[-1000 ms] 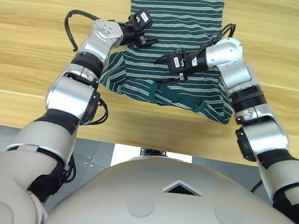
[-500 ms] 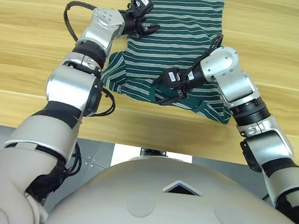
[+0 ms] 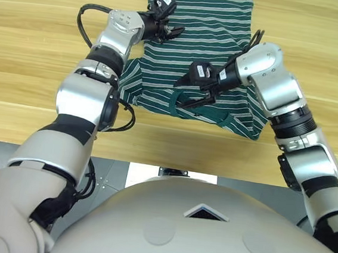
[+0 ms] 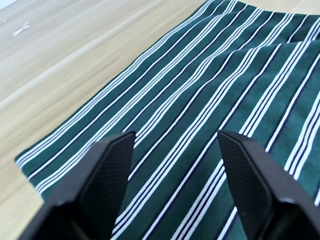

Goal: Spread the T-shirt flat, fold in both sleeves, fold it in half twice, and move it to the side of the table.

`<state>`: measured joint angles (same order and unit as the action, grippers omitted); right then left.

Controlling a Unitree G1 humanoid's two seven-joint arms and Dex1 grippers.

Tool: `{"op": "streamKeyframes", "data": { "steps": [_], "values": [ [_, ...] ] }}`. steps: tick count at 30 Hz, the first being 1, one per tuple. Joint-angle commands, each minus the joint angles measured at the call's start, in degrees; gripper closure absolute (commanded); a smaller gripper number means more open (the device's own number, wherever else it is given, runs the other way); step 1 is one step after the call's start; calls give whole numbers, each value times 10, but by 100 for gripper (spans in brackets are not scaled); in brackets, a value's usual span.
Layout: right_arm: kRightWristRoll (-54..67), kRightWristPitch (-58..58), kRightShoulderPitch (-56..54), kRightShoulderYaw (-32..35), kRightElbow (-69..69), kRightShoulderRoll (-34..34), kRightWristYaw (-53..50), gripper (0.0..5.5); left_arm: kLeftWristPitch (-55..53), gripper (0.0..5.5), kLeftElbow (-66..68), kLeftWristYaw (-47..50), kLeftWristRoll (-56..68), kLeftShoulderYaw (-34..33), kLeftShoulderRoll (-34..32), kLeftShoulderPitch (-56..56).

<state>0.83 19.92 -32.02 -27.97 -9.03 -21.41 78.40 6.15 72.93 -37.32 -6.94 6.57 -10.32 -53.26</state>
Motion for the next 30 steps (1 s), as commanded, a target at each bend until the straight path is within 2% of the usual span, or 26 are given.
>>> {"op": "streamKeyframes", "data": {
  "steps": [1, 10, 27, 30],
  "values": [
    [-29, -26, -16, -16, -37, -2, -26, 251, -7, 259, -1, -4, -4, -3, 0, -17],
    [-58, -20, -7, -59, -18, 6, -47, 251, -8, 259, 2, -6, -9, 2, 15, -19],
    [-90, -36, 10, -87, 12, -2, -94, 545, -33, 259, 8, -7, -8, -5, 13, -29],
    [-82, -32, 12, -82, 27, -4, -92, 548, -33, 259, 10, -4, -10, -3, 12, -25]
  ]
}}
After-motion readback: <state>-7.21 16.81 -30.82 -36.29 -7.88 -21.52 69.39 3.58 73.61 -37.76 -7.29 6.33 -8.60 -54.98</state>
